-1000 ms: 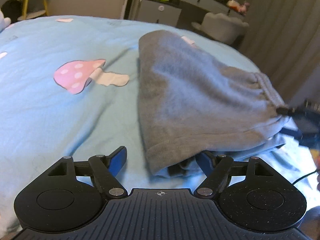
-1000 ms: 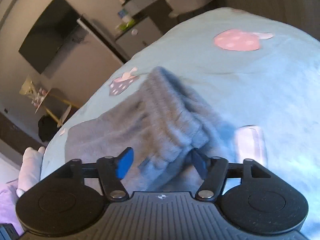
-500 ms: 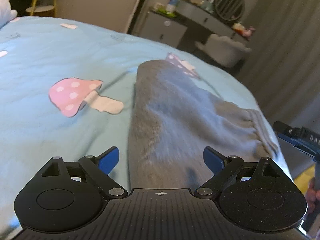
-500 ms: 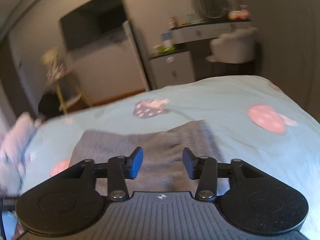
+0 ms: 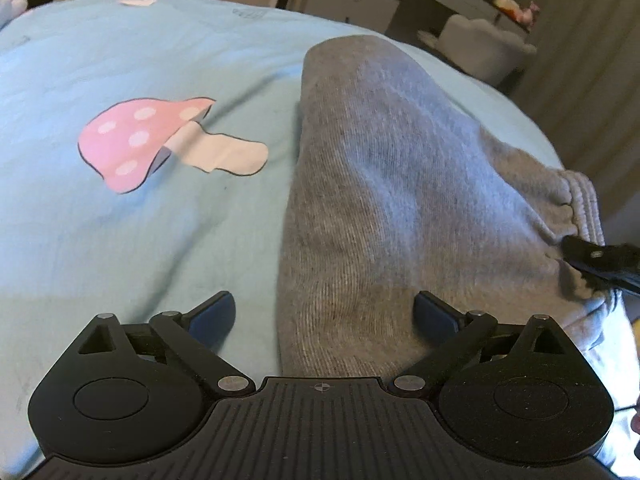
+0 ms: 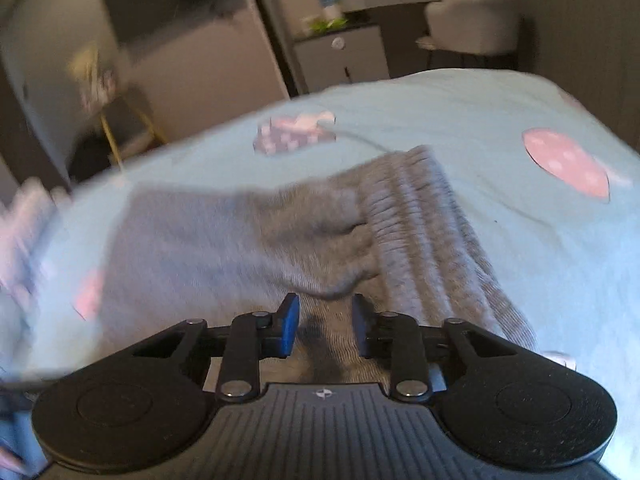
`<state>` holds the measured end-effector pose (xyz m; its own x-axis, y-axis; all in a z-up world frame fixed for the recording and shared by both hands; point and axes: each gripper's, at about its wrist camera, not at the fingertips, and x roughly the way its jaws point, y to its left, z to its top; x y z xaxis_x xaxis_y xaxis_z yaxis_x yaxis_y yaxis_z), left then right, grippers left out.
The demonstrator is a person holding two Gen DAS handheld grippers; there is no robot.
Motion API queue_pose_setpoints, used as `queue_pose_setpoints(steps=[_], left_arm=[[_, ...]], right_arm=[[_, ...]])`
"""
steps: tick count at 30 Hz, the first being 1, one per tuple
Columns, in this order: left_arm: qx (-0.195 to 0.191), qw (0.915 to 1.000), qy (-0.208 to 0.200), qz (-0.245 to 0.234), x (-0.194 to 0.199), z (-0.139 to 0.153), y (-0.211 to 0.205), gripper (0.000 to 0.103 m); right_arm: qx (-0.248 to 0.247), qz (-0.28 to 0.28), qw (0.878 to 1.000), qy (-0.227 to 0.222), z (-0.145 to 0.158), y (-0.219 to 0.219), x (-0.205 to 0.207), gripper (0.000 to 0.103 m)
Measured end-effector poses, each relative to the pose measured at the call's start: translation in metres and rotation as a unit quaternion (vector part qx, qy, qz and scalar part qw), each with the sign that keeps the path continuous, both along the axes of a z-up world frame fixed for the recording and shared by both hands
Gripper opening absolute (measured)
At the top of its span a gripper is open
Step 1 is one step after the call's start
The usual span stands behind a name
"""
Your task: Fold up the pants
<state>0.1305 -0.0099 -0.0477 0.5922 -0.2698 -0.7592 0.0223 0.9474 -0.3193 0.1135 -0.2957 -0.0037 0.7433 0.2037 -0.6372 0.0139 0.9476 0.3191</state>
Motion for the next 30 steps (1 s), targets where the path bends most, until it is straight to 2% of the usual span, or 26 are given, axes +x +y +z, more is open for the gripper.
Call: queue_pose_setpoints(steps=[1, 3, 4, 6, 8, 12, 14, 17, 19, 21, 23, 26, 30], left_arm=[[-0.008, 1.0, 0.002, -0.001, 0.003, -0.001, 0.002, 0.1], [-0.027, 0.9996, 0.005, -0.005, 0.006, -0.001, 0.007, 0.1], [-0.036, 0.9993, 0.006, -0.006, 0.007, -0.002, 0.009, 0.1], [-0.049, 0.9988, 0.006, -0.007, 0.01, -0.002, 0.011, 0.1], [-0.057, 0.9983, 0.006, -0.014, 0.012, -0.001, 0.008, 0.1], [-0.067, 0.9967, 0.007, -0.045, 0.02, -0.001, -0.002, 0.1], [-0.07, 0.9962, 0.006, -0.052, 0.024, -0.002, -0.005, 0.101], [-0.086, 0.9948, 0.013, -0.054, 0.033, -0.004, -0.002, 0.102], [-0.099, 0.9936, 0.017, -0.052, 0.04, -0.005, 0.001, 0.102], [-0.111, 0.9925, 0.019, -0.049, 0.049, -0.007, 0.005, 0.102], [-0.113, 0.9922, 0.017, -0.049, 0.056, -0.007, 0.004, 0.102], [-0.111, 0.9918, 0.013, -0.061, 0.066, -0.006, 0.0, 0.102], [-0.128, 0.9884, 0.001, -0.082, 0.068, -0.006, -0.006, 0.097]], right_arm=[[0.031, -0.006, 0.999, -0.01, 0.006, -0.012, -0.007, 0.046], [0.093, -0.014, 0.995, -0.024, 0.01, -0.037, -0.016, 0.054], [0.109, -0.029, 0.993, -0.023, 0.011, -0.05, -0.018, 0.06], [0.123, -0.047, 0.991, -0.025, 0.011, -0.073, -0.021, 0.061], [0.13, -0.057, 0.99, -0.003, 0.004, -0.089, -0.015, 0.081], [0.152, -0.047, 0.986, 0.051, -0.022, -0.109, 0.002, 0.082], [0.205, -0.018, 0.975, 0.086, -0.04, -0.117, 0.016, 0.086], [0.25, 0.008, 0.963, 0.103, -0.058, -0.12, 0.034, 0.092], [0.279, 0.012, 0.955, 0.104, -0.065, -0.119, 0.044, 0.093], [0.289, 0.014, 0.952, 0.103, -0.068, -0.116, 0.053, 0.092], [0.28, 0.015, 0.955, 0.101, -0.068, -0.112, 0.058, 0.083], [0.29, 0.013, 0.952, 0.102, -0.071, -0.112, 0.063, 0.068], [0.284, 0.018, 0.954, 0.098, -0.07, -0.118, 0.061, 0.064]])
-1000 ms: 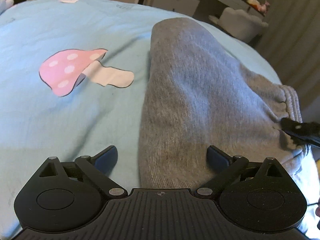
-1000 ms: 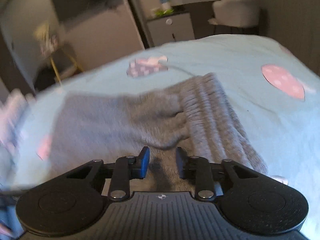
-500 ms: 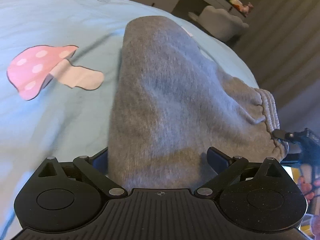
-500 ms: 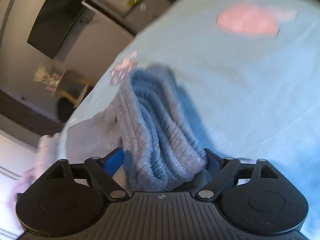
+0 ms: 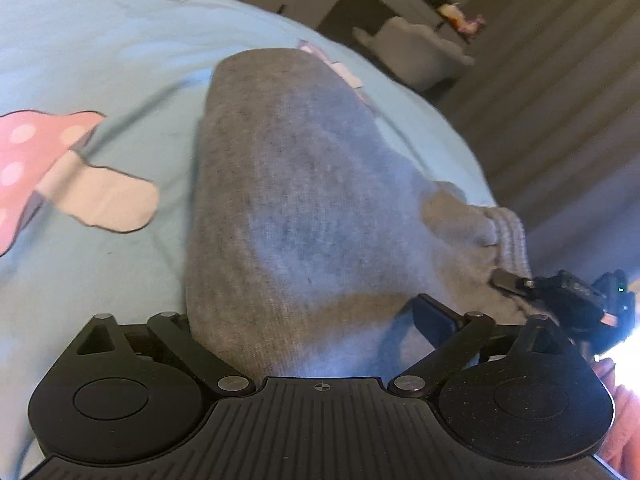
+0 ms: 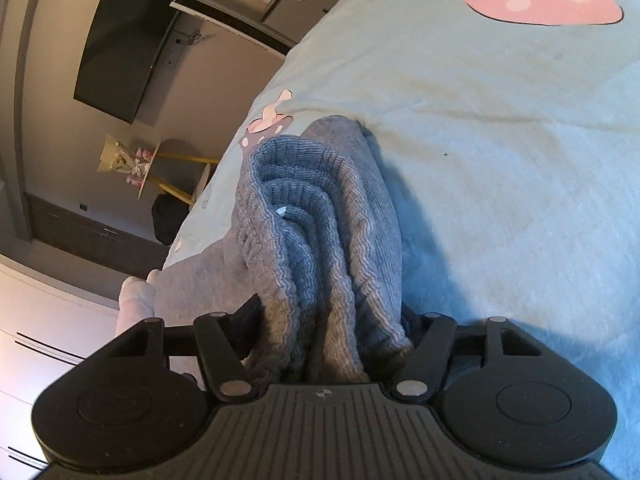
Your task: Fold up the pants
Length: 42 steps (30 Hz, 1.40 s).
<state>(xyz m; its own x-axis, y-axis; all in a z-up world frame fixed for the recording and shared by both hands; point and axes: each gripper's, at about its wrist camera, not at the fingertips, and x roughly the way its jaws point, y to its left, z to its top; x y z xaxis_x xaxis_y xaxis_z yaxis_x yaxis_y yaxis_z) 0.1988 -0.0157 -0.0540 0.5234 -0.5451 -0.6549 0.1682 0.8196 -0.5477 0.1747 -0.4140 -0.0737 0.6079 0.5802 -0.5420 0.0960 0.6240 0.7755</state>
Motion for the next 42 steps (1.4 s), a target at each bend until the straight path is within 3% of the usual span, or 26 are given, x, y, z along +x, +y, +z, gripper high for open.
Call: queue_pose_setpoints(steps=[3, 7, 10, 18, 20, 21, 23, 24, 25, 30, 35, 37, 39, 42], left_arm=[[0.022, 0.9997, -0.004, 0.004, 0.004, 0.003, -0.004, 0.078], [0.019, 0.9996, -0.019, 0.002, -0.002, 0.014, -0.002, 0.056], [0.026, 0.9988, -0.042, -0.006, -0.004, 0.032, -0.007, 0.046], [0.013, 0.9963, -0.085, -0.001, 0.013, 0.073, -0.015, 0.037], [0.012, 0.9952, -0.097, 0.008, 0.018, 0.082, -0.014, 0.038], [0.019, 0.9952, -0.094, 0.022, 0.022, 0.084, -0.011, 0.046], [0.045, 0.9927, -0.083, 0.075, 0.027, 0.085, -0.005, 0.07], [0.065, 0.9896, -0.083, 0.098, 0.025, 0.085, -0.001, 0.081], [0.081, 0.9869, -0.087, 0.109, 0.022, 0.085, 0.001, 0.084], [0.155, 0.9801, -0.085, 0.09, -0.004, 0.069, -0.014, 0.084], [0.222, 0.9715, -0.069, 0.046, -0.032, 0.036, -0.047, 0.084], [0.248, 0.9633, -0.092, 0.046, -0.045, 0.031, -0.056, 0.085], [0.258, 0.9602, -0.095, 0.046, -0.045, 0.033, -0.058, 0.086], [0.261, 0.9608, -0.081, 0.047, -0.038, 0.037, -0.059, 0.086]], right_arm=[[-0.016, -0.011, 1.0, 0.005, 0.005, 0.007, 0.002, 0.063], [-0.028, -0.021, 0.999, -0.011, 0.025, 0.019, 0.001, 0.058], [-0.024, -0.021, 0.999, -0.036, 0.044, 0.027, 0.003, 0.057], [-0.039, -0.024, 0.996, -0.075, 0.091, 0.045, 0.03, 0.056], [-0.039, -0.037, 0.995, -0.09, 0.1, 0.042, 0.036, 0.057], [-0.045, -0.044, 0.993, -0.095, 0.103, 0.04, 0.038, 0.058], [-0.062, -0.087, 0.99, -0.096, 0.108, 0.03, 0.04, 0.077], [-0.08, -0.114, 0.985, -0.098, 0.11, 0.025, 0.038, 0.08], [-0.102, -0.133, 0.98, -0.108, 0.114, 0.02, 0.034, 0.08], [-0.231, -0.087, 0.963, -0.108, 0.109, 0.04, 0.021, 0.082], [-0.306, -0.038, 0.947, -0.085, 0.082, 0.073, 0.018, 0.082], [-0.363, -0.021, 0.929, -0.075, 0.071, 0.084, 0.019, 0.082], [-0.4, 0.003, 0.914, -0.071, 0.065, 0.09, 0.017, 0.084], [-0.411, 0.002, 0.91, -0.057, 0.062, 0.089, 0.014, 0.085]])
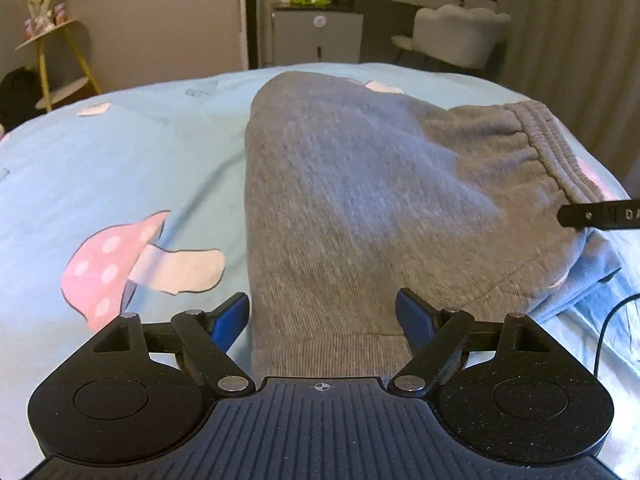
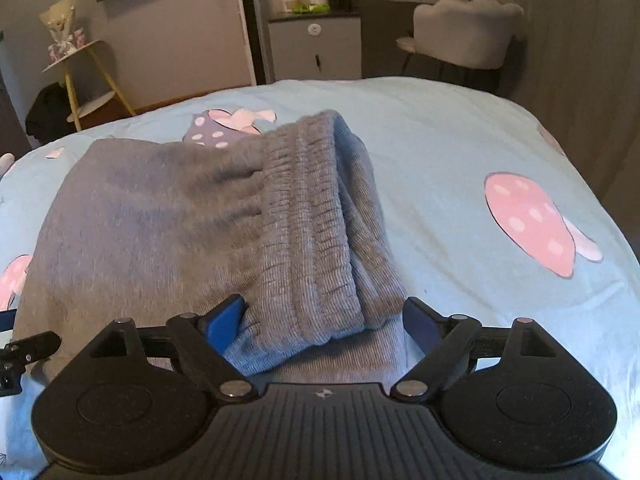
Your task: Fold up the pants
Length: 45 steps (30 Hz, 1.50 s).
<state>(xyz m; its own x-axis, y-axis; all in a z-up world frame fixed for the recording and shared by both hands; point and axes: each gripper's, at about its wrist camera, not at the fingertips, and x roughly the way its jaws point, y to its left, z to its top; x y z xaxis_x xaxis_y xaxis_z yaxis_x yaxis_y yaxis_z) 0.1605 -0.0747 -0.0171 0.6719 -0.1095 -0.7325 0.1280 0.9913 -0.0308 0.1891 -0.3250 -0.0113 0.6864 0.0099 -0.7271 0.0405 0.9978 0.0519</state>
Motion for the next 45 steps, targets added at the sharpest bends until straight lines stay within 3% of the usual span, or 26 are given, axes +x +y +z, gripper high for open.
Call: queue_pose_setpoints(steps=[6, 12, 19, 22, 26, 29, 35, 39, 41, 43, 45], left_arm=[[-0.007, 1.0, -0.005, -0.003, -0.008, 0.012, -0.005, 0.085], [0.014, 0.9997, -0.006, -0.02, -0.025, 0.011, -0.019, 0.086], [0.032, 0.999, -0.005, -0.03, -0.028, 0.006, -0.023, 0.088], [0.059, 0.9981, 0.012, -0.015, -0.027, -0.004, -0.02, 0.088], [0.035, 0.9983, 0.045, -0.008, -0.034, -0.012, -0.009, 0.088], [0.014, 0.999, 0.042, -0.007, -0.051, -0.008, -0.001, 0.095], [0.01, 0.9995, 0.028, -0.008, -0.097, 0.003, 0.001, 0.097], [0.021, 0.9997, 0.006, -0.014, -0.126, 0.01, -0.003, 0.1], [0.027, 0.9995, 0.0, -0.017, -0.137, 0.015, -0.005, 0.1], [0.03, 0.9994, -0.006, -0.017, -0.144, 0.021, -0.005, 0.1], [0.03, 0.9994, -0.013, -0.009, -0.151, 0.031, -0.003, 0.1]], right_arm=[[-0.004, 0.001, 0.999, -0.05, 0.012, 0.019, -0.035, 0.085], [-0.013, -0.005, 1.0, -0.019, -0.003, 0.023, -0.052, 0.085], [-0.056, -0.029, 0.998, 0.012, -0.019, 0.017, -0.061, 0.085], [-0.08, -0.035, 0.996, 0.01, -0.016, 0.02, -0.073, 0.086], [-0.075, -0.01, 0.997, 0.003, -0.008, 0.028, -0.099, 0.091], [-0.069, 0.032, 0.997, 0.004, -0.003, 0.043, -0.127, 0.097], [-0.075, 0.097, 0.992, 0.042, -0.002, 0.082, -0.173, 0.099], [-0.085, 0.083, 0.993, 0.02, 0.012, 0.095, -0.189, 0.099], [-0.079, 0.045, 0.996, 0.009, 0.019, 0.093, -0.197, 0.099], [-0.098, 0.0, 0.995, -0.002, 0.025, 0.095, -0.204, 0.099], [-0.135, -0.023, 0.99, 0.018, 0.028, 0.099, -0.204, 0.099]])
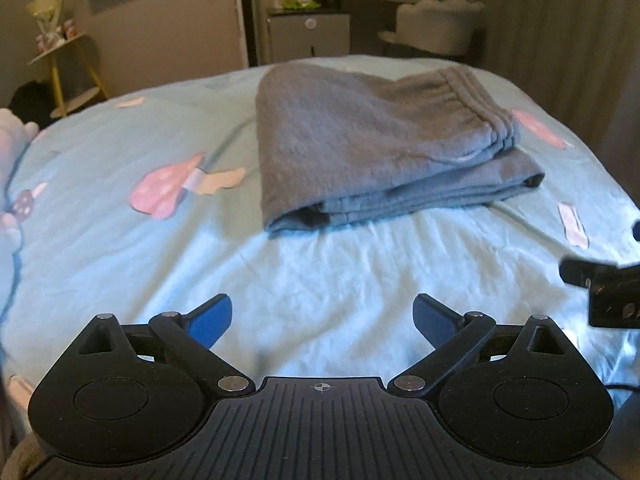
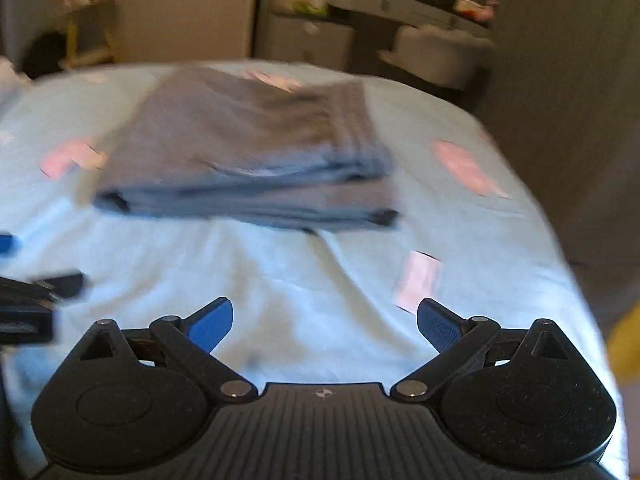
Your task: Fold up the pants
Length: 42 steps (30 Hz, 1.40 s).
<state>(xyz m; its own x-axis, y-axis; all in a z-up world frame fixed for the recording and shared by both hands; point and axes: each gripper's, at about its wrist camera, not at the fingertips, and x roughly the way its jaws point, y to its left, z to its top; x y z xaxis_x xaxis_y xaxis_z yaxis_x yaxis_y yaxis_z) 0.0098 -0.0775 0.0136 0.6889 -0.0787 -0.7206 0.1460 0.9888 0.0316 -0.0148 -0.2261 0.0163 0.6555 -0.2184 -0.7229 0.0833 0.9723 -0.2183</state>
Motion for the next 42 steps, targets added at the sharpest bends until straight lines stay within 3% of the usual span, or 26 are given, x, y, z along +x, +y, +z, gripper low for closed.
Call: queue_pose_setpoints(steps=[3, 8, 11, 16, 20, 24, 26, 32, 42], left_arm=[[-0.008, 0.9999, -0.002, 0.006, -0.008, 0.017, 0.004, 0.1], [-0.024, 0.9997, -0.003, 0.0, -0.013, 0.038, 0.006, 0.101], [-0.012, 0.9999, 0.004, -0.004, -0.008, 0.042, 0.0, 0.101], [-0.024, 0.9996, 0.011, -0.002, 0.002, 0.043, -0.005, 0.101], [-0.033, 0.9994, -0.007, 0.001, 0.012, 0.035, -0.004, 0.101], [-0.062, 0.9974, -0.03, 0.021, 0.017, 0.017, 0.002, 0.101], [-0.067, 0.9966, -0.036, 0.031, 0.021, 0.006, 0.004, 0.101], [-0.041, 0.9987, -0.008, 0.028, 0.031, -0.02, -0.001, 0.101], [-0.045, 0.9977, 0.013, 0.048, 0.04, -0.032, 0.004, 0.101]], right_arm=[[-0.032, 0.024, 0.999, 0.018, 0.003, 0.009, -0.005, 0.099], [-0.018, 0.035, 0.999, -0.014, 0.018, 0.018, -0.009, 0.099], [-0.008, 0.047, 0.999, -0.017, 0.022, 0.024, 0.0, 0.099], [0.03, 0.041, 0.999, -0.018, 0.018, 0.021, 0.016, 0.099], [0.067, 0.029, 0.997, -0.031, 0.015, 0.013, 0.023, 0.099], [0.035, 0.022, 0.997, -0.064, 0.005, 0.01, 0.023, 0.099], [0.047, 0.014, 0.997, -0.061, -0.001, 0.004, 0.025, 0.099], [0.075, 0.014, 0.995, -0.066, -0.006, -0.004, 0.032, 0.099], [0.065, 0.043, 0.996, -0.051, -0.02, 0.005, 0.045, 0.099]])
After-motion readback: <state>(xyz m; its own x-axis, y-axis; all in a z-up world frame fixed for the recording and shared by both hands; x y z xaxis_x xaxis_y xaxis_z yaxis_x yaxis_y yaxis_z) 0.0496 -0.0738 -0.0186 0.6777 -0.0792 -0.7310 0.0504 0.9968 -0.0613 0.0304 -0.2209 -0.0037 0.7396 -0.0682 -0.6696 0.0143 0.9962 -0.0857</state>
